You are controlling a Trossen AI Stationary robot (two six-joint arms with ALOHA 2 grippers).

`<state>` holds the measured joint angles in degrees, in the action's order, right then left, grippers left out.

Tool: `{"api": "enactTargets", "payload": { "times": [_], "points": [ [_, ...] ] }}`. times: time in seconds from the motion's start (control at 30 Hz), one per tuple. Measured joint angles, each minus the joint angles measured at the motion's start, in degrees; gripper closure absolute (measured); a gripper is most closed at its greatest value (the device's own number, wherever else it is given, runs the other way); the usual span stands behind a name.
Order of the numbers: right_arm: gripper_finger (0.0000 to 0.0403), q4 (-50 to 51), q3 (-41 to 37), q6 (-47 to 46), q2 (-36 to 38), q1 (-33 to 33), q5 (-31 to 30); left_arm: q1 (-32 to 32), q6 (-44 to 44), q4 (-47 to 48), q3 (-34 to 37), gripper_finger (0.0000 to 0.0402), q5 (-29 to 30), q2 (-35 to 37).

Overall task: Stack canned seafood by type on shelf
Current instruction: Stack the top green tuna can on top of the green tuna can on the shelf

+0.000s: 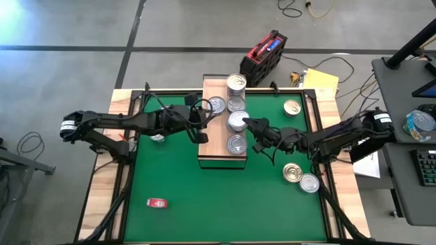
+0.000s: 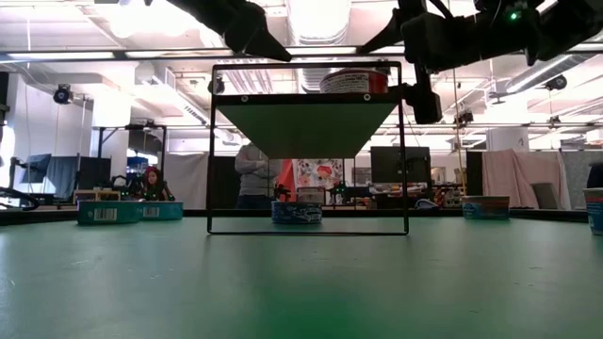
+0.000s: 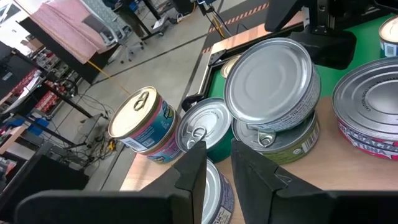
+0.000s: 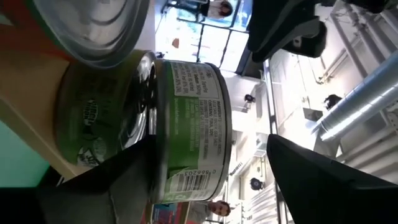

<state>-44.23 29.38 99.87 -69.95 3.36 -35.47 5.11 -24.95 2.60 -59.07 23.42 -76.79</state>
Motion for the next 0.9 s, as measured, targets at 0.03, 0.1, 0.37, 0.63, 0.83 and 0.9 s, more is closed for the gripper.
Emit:
{"api": "enactTargets", "payload": {
  "times": [0.03, 0.1, 0.37, 0.63, 0.83, 0.9],
  "points": [
    [0.0106, 1.06, 0.4, 0.01, 0.0, 0.0, -0.57, -0.03, 0.0, -0.01, 0.0, 0.0341, 0.01, 0.0],
    [0.0101, 3.58, 1.17, 0.0, 0.0, -0.01, -1.39, -0.03, 0.0, -0.01, 0.17, 0.0341, 0.01, 0.0],
    [0.0086, 8.44, 3.13, -0.1, 0.0, 0.0, -2.16, -0.03, 0.0, 0.04, 0.61, 0.0341, 0.02, 0.0],
    [0.0076, 8.45, 4.45, -0.01, 0.0, 0.0, -2.14, -0.01, -0.02, 0.02, 0.61, 0.0341, 0.02, 0.0],
    [0.0081, 11.39, 5.18, 0.02, 0.02, 0.02, -2.16, -0.01, -0.02, 0.04, 0.61, 0.0341, 0.02, 0.0],
    [0.0084, 11.53, 5.18, 0.09, 0.02, 0.02, -2.14, -0.01, -0.01, 0.02, 0.61, 0.0341, 0.02, 0.0]
  ]
}}
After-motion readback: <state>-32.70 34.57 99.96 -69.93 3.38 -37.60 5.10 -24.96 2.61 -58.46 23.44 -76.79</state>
